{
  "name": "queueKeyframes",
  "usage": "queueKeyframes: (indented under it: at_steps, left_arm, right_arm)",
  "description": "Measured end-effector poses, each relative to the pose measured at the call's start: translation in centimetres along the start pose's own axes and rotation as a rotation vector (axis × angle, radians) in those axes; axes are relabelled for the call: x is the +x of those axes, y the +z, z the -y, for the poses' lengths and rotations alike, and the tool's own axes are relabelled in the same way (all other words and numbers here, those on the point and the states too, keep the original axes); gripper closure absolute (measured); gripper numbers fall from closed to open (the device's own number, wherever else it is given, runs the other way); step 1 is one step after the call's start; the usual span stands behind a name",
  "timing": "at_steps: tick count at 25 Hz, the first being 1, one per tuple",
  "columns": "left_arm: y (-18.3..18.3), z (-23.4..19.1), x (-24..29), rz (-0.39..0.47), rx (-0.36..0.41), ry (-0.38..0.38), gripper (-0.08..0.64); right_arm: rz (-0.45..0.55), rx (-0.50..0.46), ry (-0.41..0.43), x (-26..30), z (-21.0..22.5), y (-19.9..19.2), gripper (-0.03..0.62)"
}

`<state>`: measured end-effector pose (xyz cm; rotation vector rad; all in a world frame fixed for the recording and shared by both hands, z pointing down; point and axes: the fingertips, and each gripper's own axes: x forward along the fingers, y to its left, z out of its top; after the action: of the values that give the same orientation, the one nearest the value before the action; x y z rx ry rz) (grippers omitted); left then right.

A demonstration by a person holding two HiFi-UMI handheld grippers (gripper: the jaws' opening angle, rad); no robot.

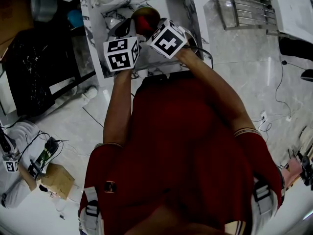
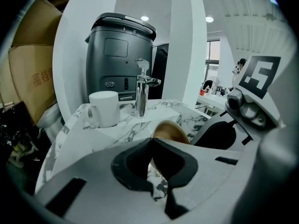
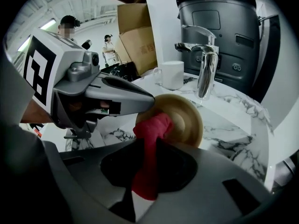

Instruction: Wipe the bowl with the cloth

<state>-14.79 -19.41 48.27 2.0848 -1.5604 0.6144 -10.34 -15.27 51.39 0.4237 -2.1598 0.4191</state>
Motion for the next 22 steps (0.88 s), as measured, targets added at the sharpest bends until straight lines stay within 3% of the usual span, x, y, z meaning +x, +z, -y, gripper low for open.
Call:
queueKeyframes:
  at_steps: [11,22]
  left_arm:
    - [0.2,0.9,-1.0,0.01,0.008,-0.01,0.548]
    - [0.1,1.4,-1.6,0.016,0.021,-0.004,0.548]
  right_arm:
    - [0.116,0.04,-0.059,-1.4,0.8,2.1,0.52]
    - [0.134,0.121,-0.132,-2.7,2.8,1.6,0.52]
